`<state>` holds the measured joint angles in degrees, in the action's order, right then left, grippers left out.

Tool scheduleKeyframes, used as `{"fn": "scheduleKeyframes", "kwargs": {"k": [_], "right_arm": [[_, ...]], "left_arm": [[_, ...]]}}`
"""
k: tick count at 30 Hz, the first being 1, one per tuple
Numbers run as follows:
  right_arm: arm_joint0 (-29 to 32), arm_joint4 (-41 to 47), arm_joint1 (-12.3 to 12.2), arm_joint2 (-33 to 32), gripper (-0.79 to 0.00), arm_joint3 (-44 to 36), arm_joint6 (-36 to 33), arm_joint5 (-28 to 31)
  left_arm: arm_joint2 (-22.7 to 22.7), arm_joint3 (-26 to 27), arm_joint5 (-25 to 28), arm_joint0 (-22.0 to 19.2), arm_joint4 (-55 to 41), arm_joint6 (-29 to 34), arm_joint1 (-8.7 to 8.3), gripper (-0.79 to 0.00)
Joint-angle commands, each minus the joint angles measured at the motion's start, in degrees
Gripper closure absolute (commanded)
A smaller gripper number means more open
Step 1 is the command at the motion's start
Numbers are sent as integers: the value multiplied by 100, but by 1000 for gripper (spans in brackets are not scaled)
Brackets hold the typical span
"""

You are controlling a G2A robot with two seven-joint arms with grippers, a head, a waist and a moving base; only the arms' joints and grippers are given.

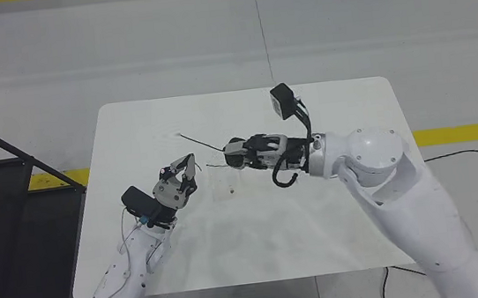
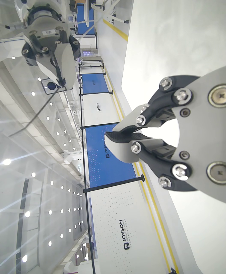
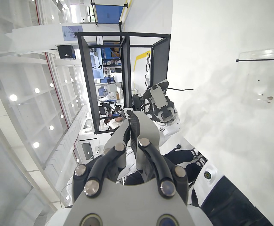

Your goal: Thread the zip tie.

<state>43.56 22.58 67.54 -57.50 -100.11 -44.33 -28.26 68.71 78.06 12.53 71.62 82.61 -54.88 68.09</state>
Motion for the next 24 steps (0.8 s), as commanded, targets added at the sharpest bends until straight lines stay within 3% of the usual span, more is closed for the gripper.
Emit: {"fn": "scheduleKeyframes", "kwargs": {"k": [1,10,24], "right_arm": [[-62,-19,6,26,0,19,-11,-89],[-323,-524,-29,147,0,82,-191,-639],[-87,-1557,-286,-13,0,-93,-1034,-680]], "left_arm": [[0,0,0,0,0,0,0,0],[0,0,0,0,0,0,0,0],[0,0,0,0,0,0,0,0]]}}
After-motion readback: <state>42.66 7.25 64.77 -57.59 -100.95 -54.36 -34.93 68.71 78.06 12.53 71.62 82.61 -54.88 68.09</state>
